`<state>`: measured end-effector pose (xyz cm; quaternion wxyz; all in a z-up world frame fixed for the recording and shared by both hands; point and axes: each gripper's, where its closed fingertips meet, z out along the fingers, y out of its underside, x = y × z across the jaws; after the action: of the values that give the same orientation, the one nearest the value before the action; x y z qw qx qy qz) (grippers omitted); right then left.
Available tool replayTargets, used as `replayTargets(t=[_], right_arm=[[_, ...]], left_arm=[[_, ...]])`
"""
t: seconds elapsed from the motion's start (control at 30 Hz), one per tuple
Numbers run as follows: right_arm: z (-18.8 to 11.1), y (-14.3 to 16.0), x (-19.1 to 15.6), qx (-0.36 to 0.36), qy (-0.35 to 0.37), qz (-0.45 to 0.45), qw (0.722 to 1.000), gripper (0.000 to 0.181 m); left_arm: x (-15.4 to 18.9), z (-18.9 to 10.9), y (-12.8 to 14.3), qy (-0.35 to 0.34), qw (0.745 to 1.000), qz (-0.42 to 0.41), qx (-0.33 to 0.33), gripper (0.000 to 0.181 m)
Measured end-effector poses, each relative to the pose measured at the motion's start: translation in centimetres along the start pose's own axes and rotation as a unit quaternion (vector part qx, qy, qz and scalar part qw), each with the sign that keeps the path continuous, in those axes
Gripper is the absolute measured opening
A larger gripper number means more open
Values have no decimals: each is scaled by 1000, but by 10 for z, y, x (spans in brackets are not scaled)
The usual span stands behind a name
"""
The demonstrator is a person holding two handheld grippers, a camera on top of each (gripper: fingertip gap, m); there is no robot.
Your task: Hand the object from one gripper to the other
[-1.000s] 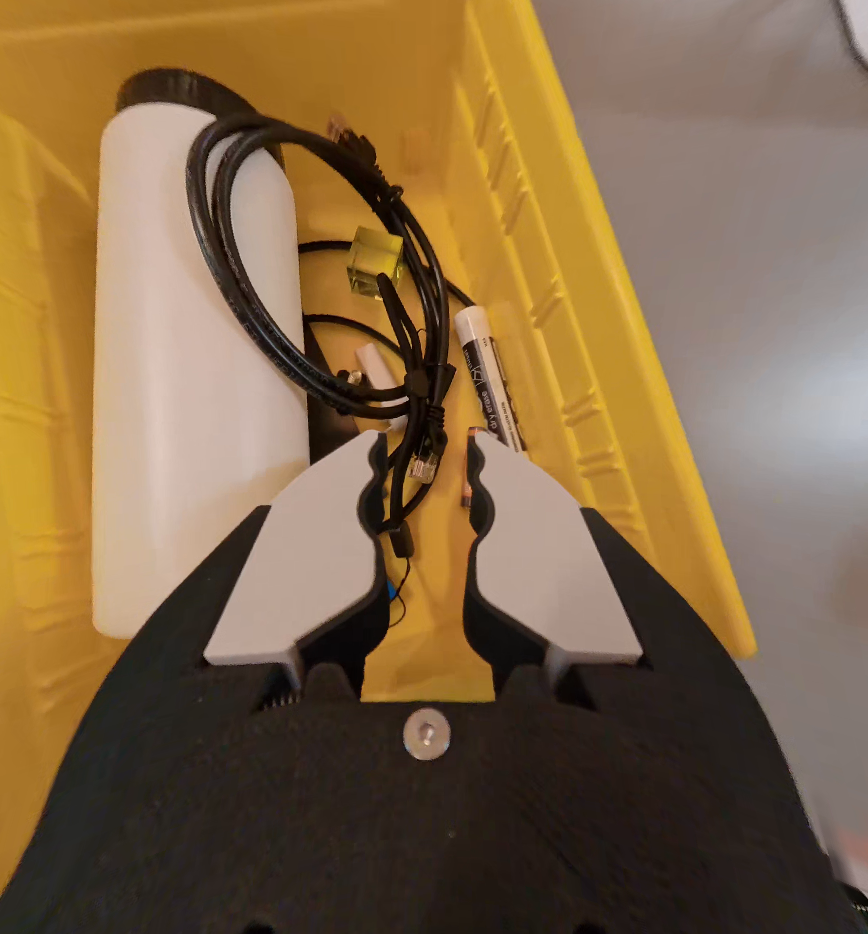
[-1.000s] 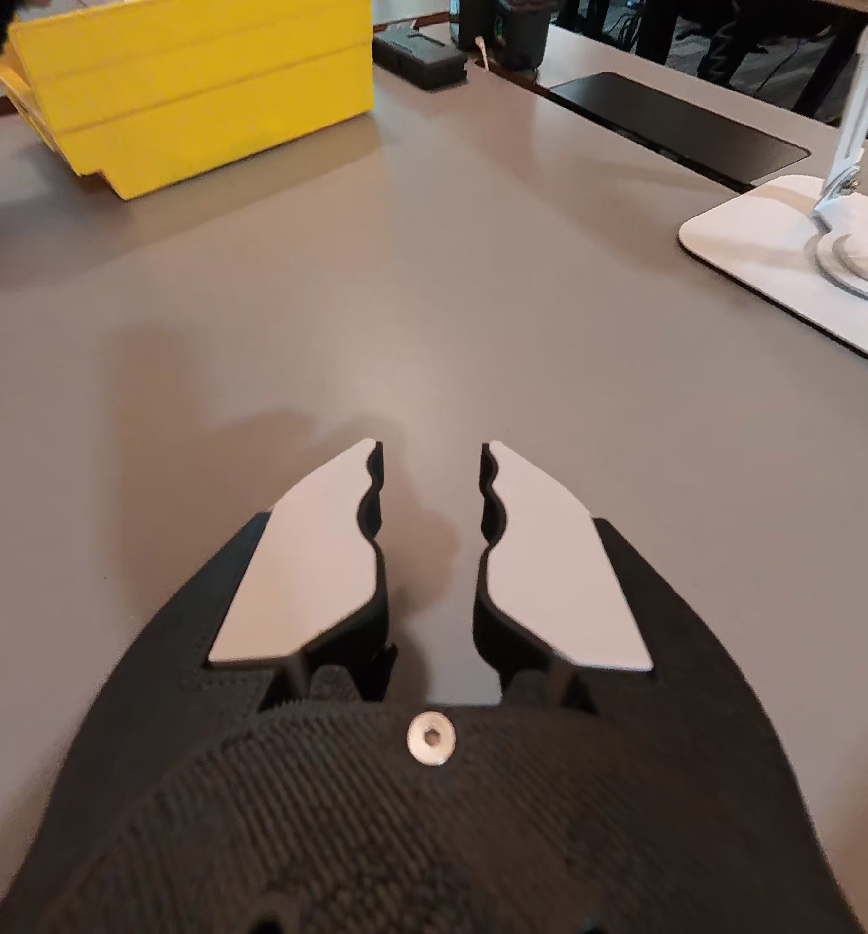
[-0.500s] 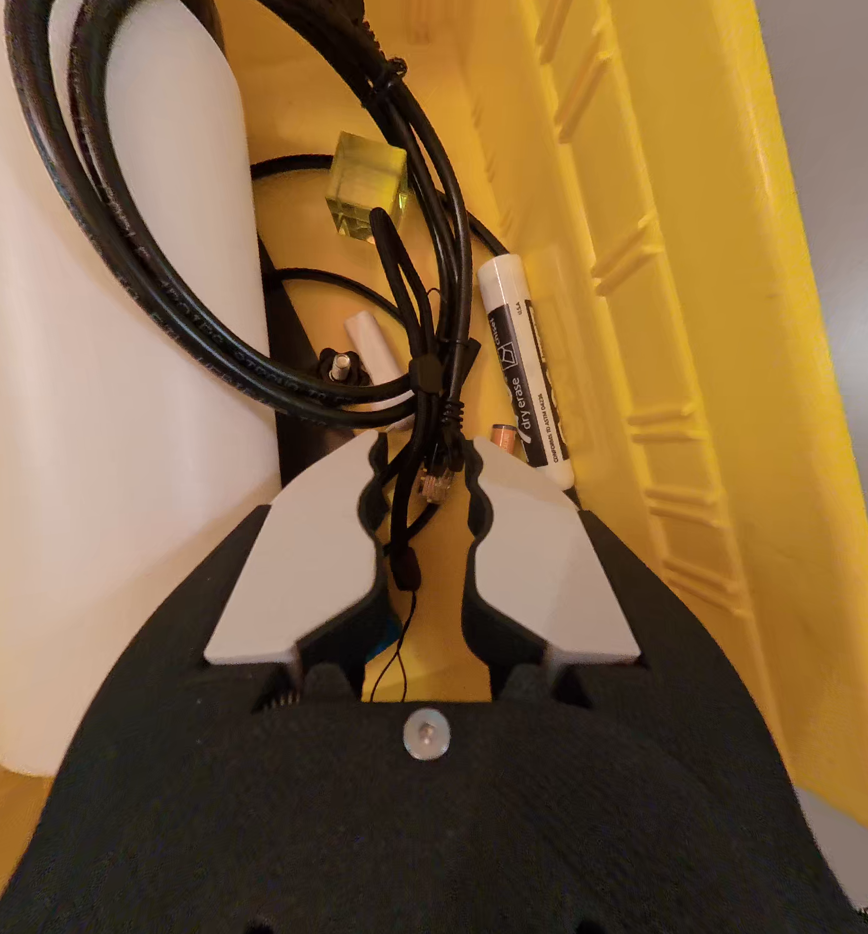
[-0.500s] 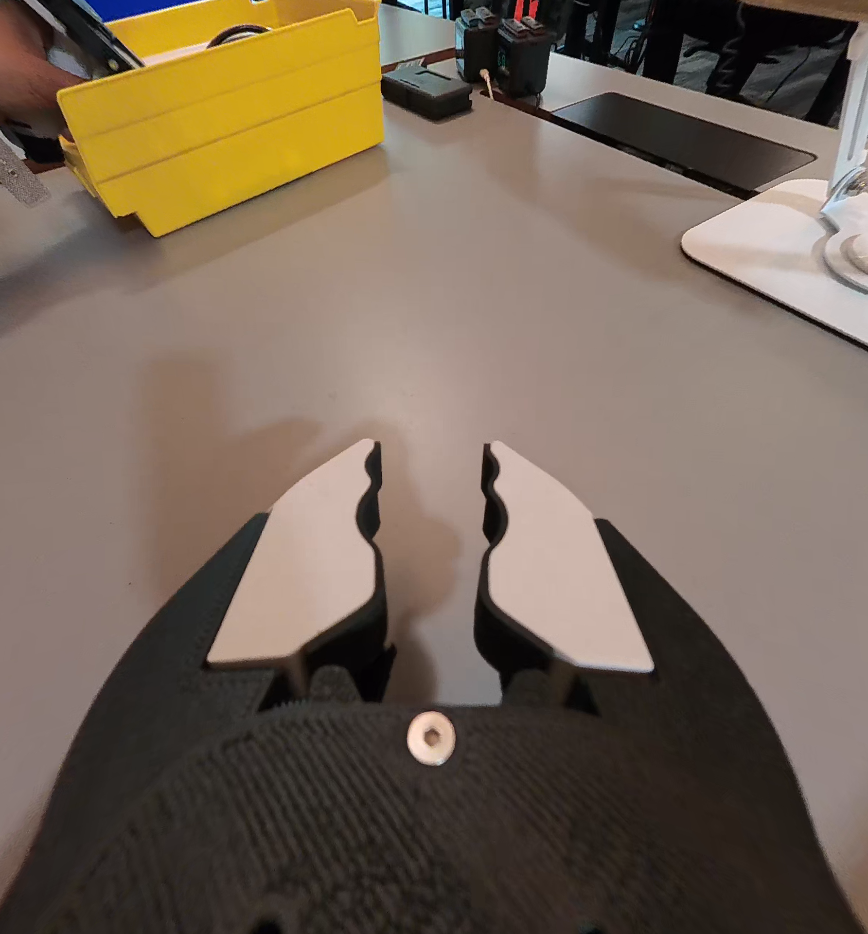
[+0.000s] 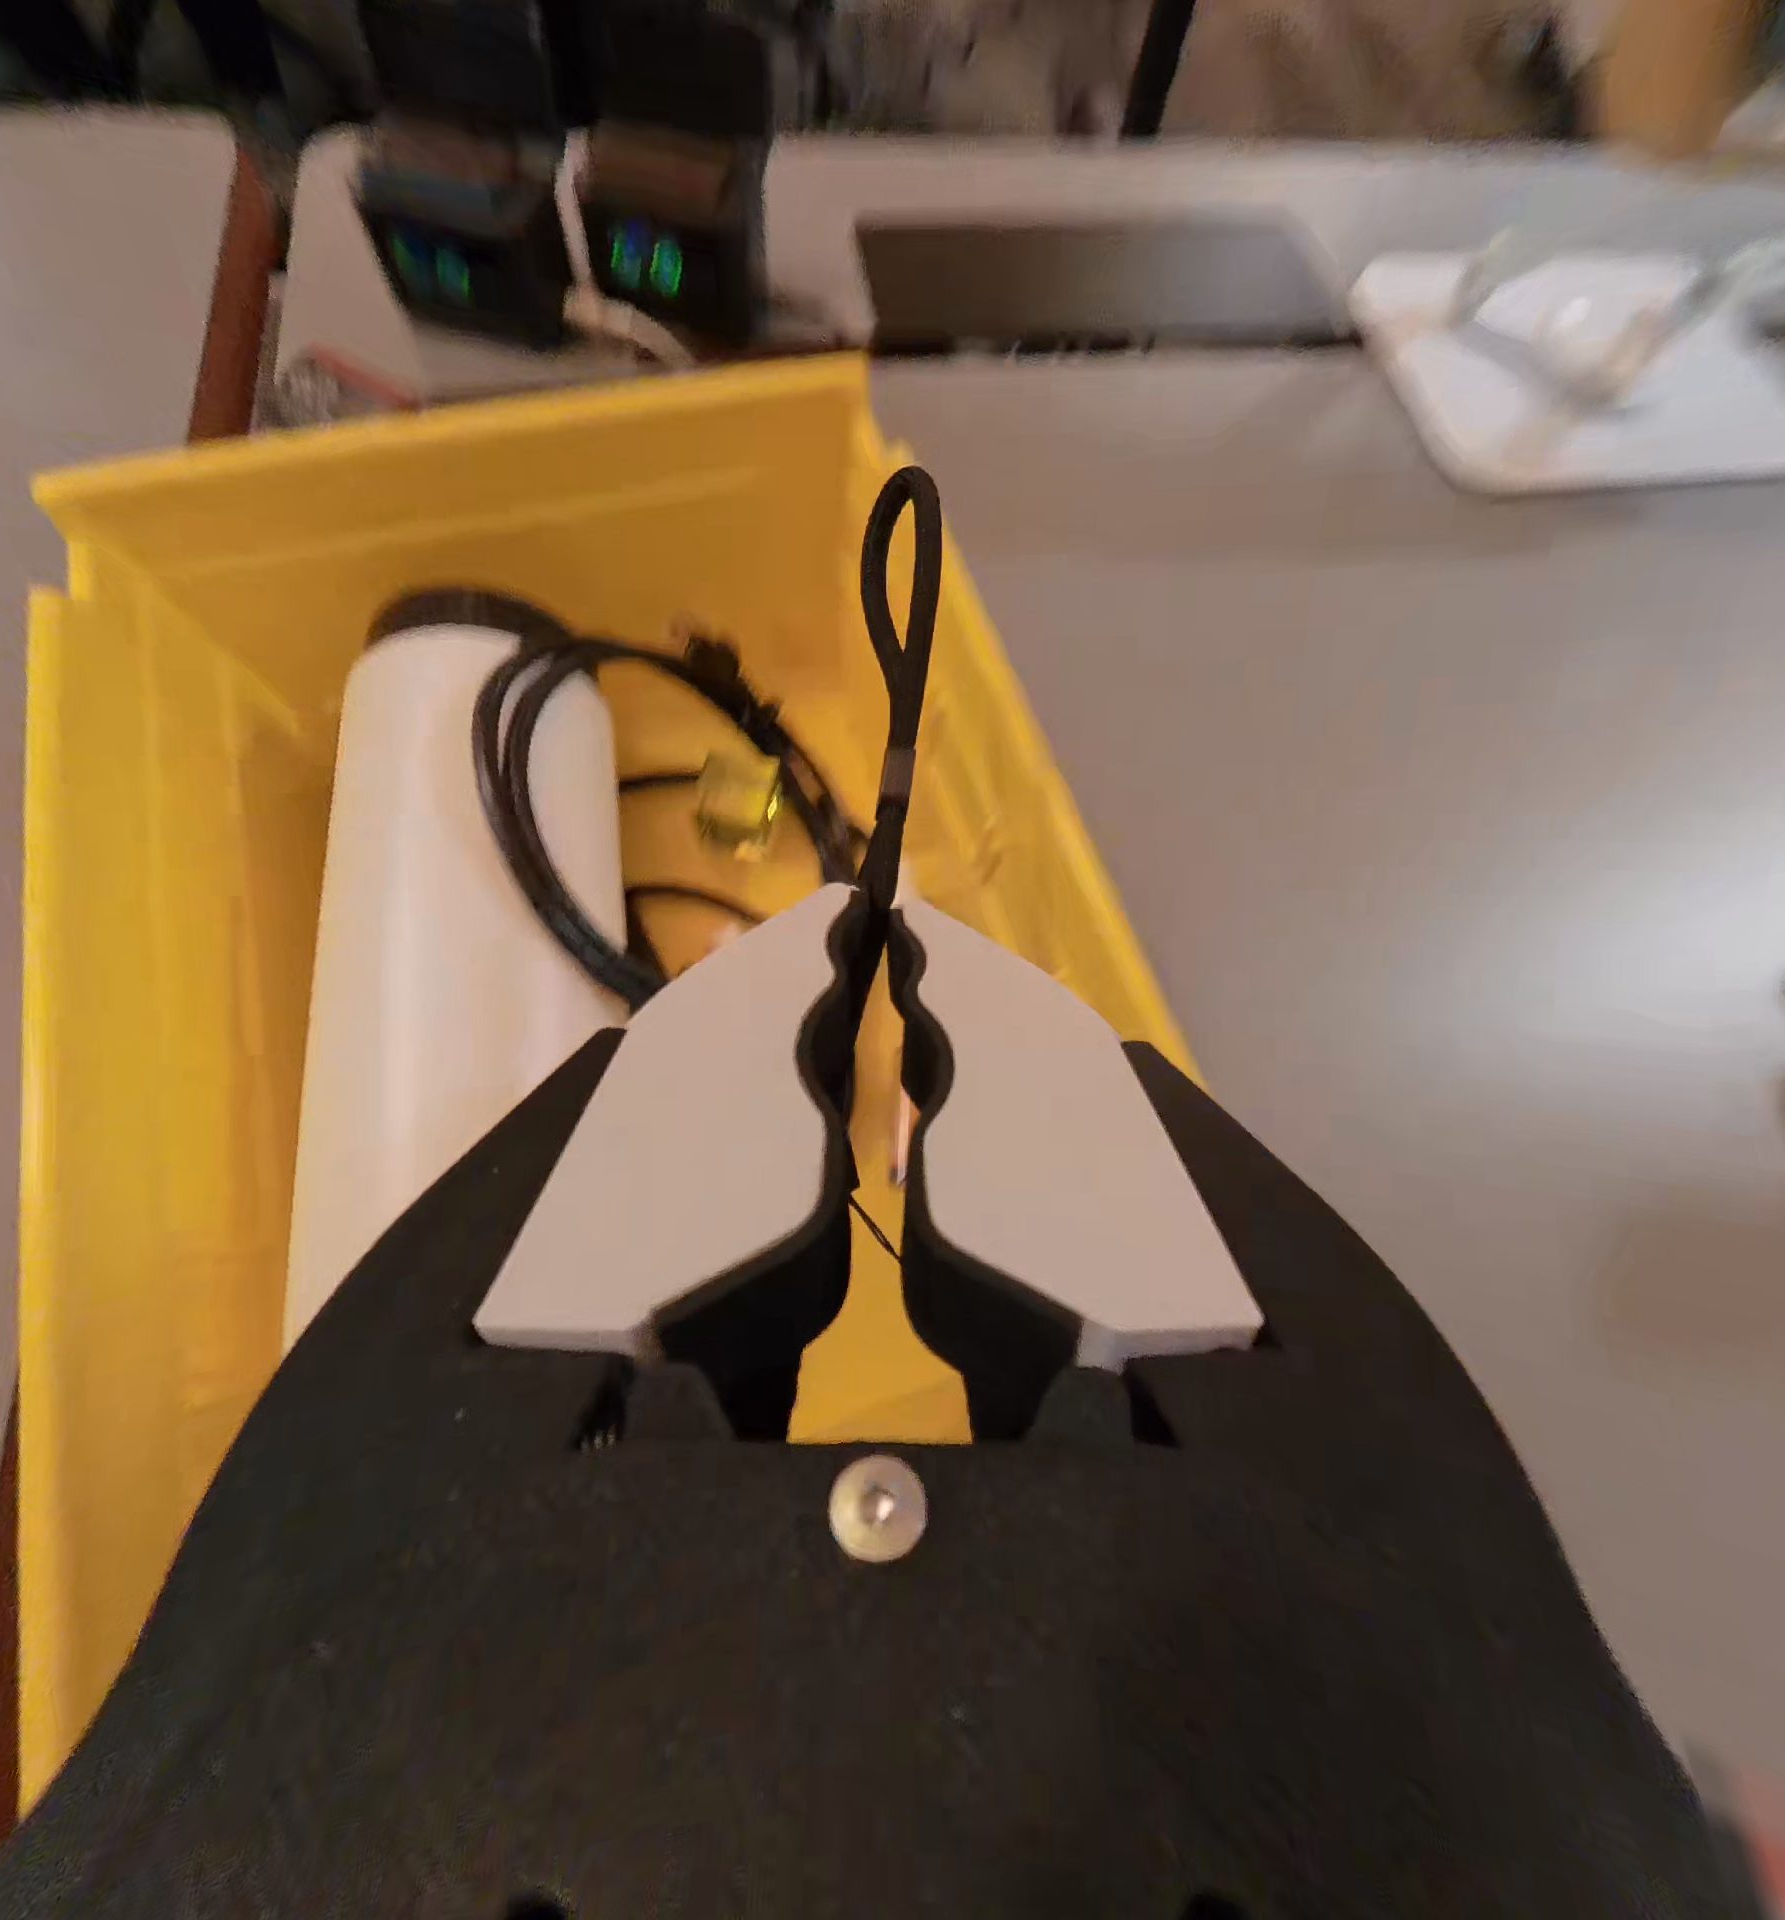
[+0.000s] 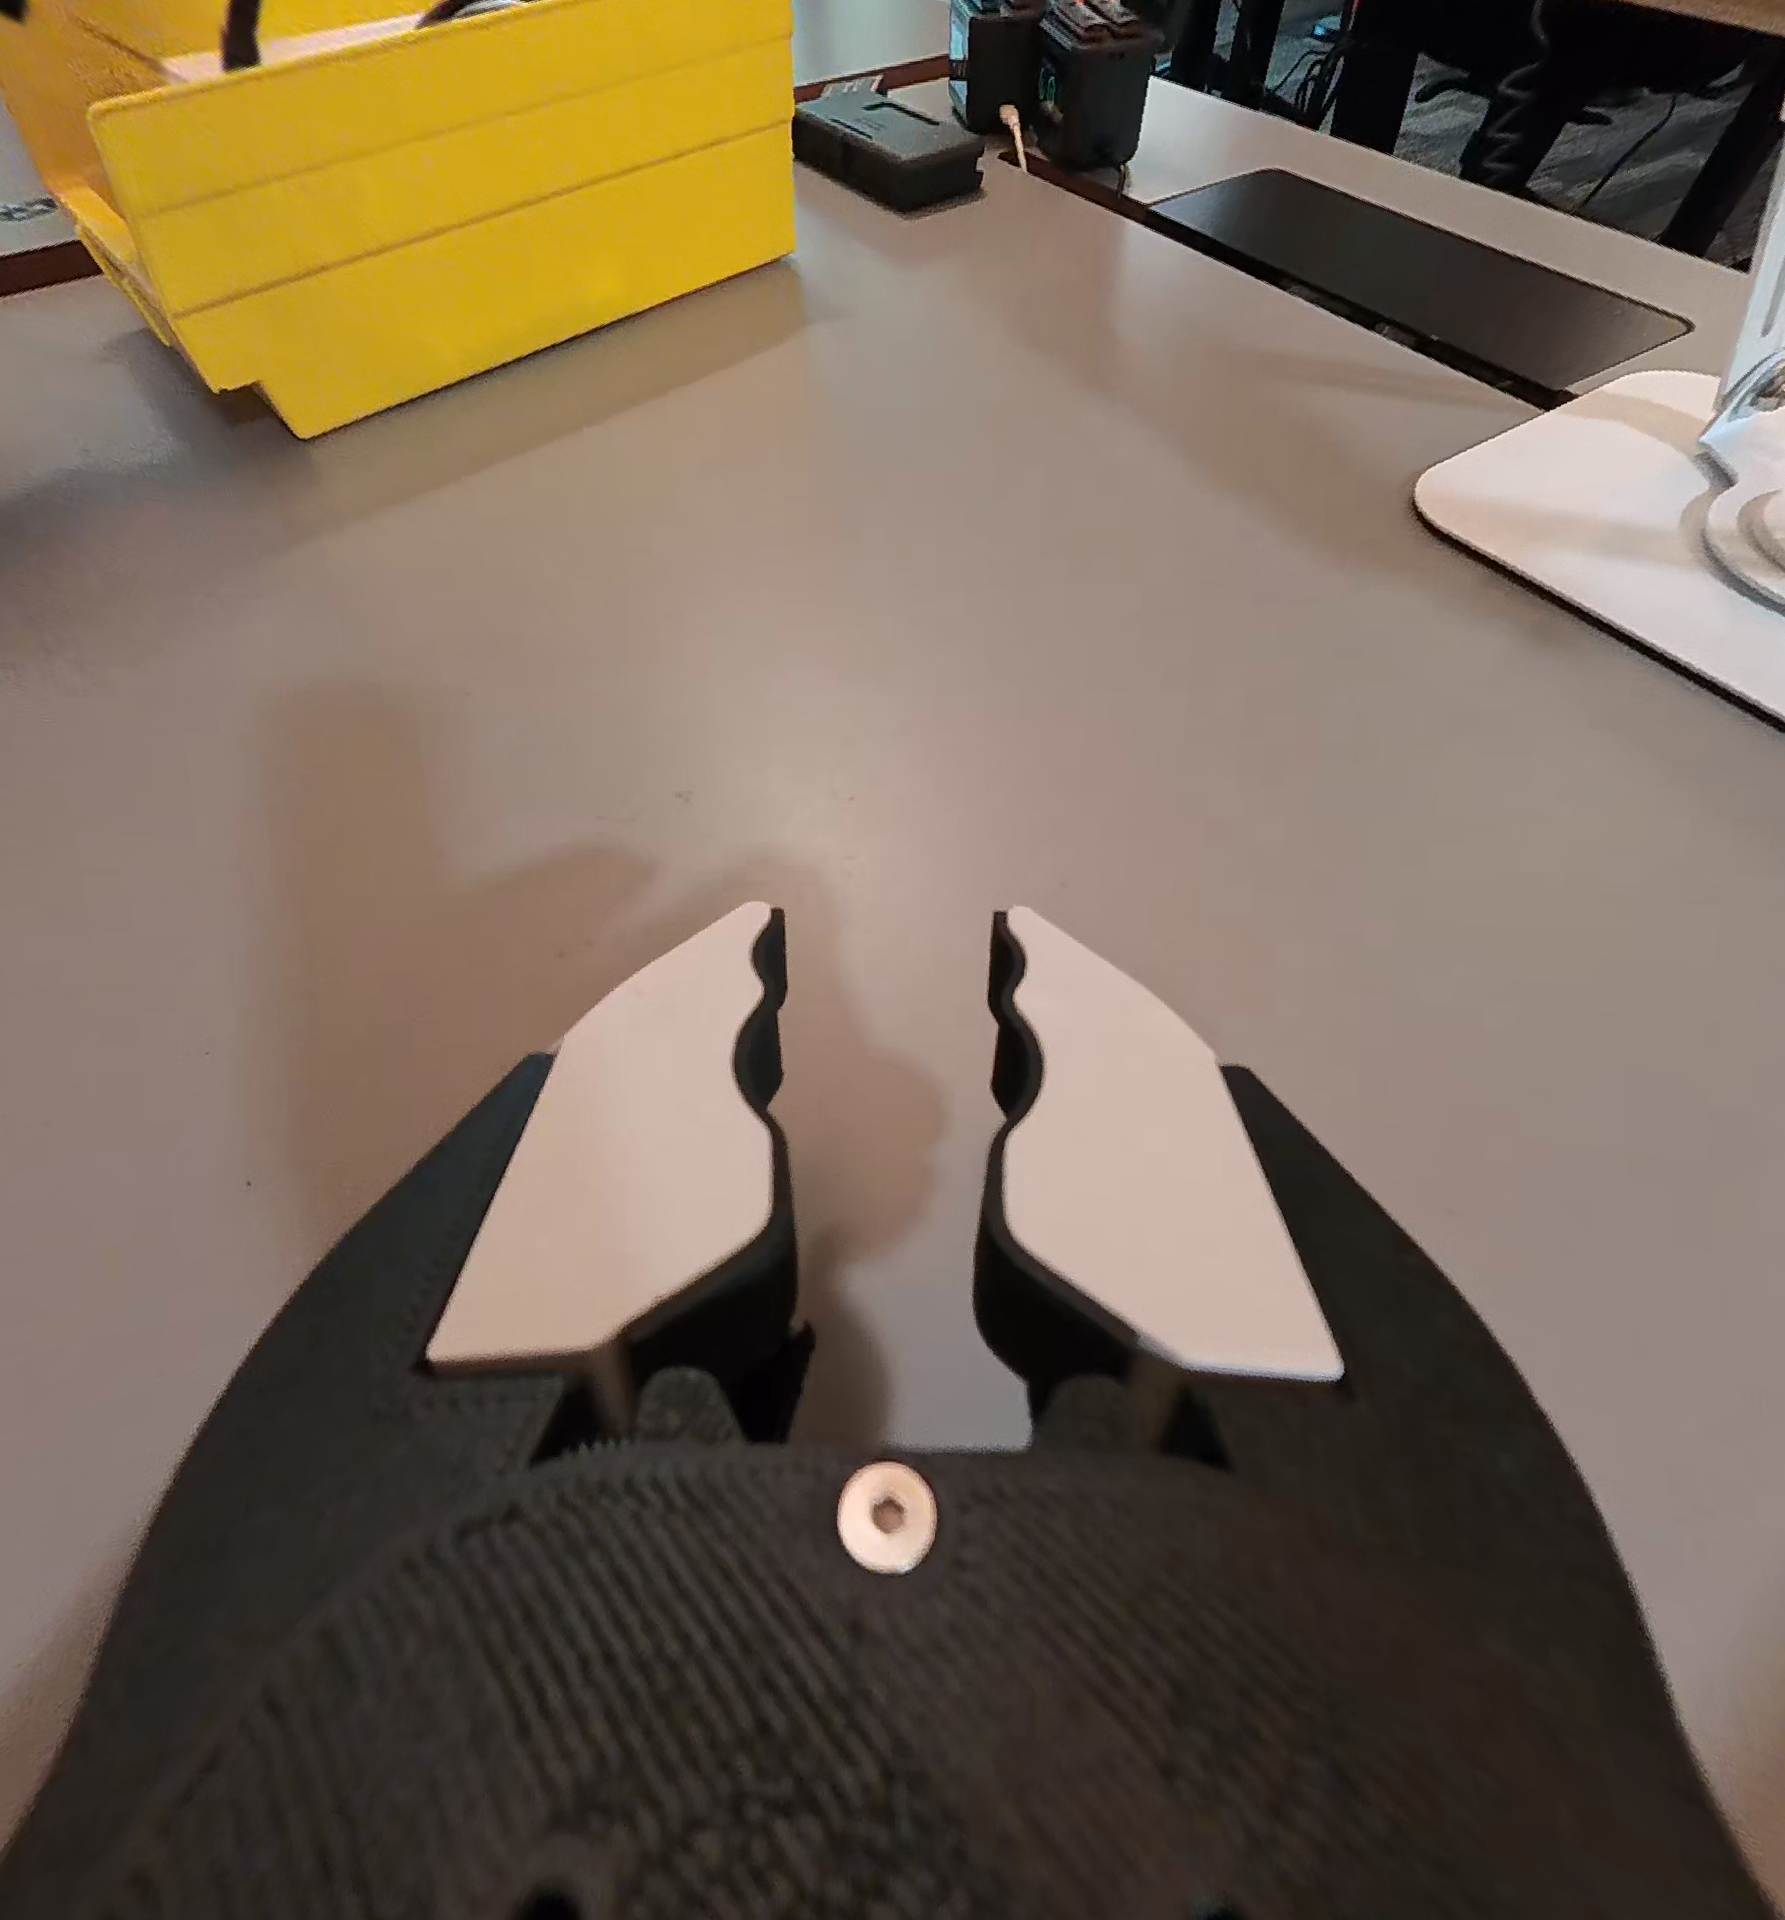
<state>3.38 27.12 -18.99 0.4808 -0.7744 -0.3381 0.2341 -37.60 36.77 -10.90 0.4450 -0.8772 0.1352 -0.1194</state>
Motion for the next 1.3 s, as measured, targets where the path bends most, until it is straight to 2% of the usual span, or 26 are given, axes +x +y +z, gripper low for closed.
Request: replayTargets(t=[0.1,0.17,0.33,0.43,0.57,0.67,0.8,0.93,1.07,1.2,1.3], right_arm=[[0,0,0,1,1,1,1000,37],[-1,-1,1,4,2,2,1000,38],[-12,-15,3,56,3,0,998,39],[-26,-40,-11,129,-45,15,990,45],[-51,-72,-30,240,-119,47,962,50],[-64,-86,-34,293,-151,80,941,51],[-71,-89,-36,315,-193,119,921,55],[-78,-92,-29,344,-229,172,894,53],[-85,-93,-27,358,-271,204,870,53],[-88,-91,-31,352,-288,194,869,28],[-86,-90,-32,348,-288,192,871,19]], left_arm=[[38,-22,-39,84,992,3,96,3],[77,-35,-61,165,976,8,144,3],[188,-45,-82,378,909,1,177,4],[255,-42,-77,492,851,5,184,3],[328,-24,-48,599,782,-17,171,3],[367,-7,-17,644,750,-47,140,3],[402,7,24,679,726,-63,86,3],[421,5,36,708,700,-70,61,3],[433,9,54,712,700,-47,26,3],[432,9,55,721,690,-61,21,3],[428,10,57,723,687,-66,15,3]])
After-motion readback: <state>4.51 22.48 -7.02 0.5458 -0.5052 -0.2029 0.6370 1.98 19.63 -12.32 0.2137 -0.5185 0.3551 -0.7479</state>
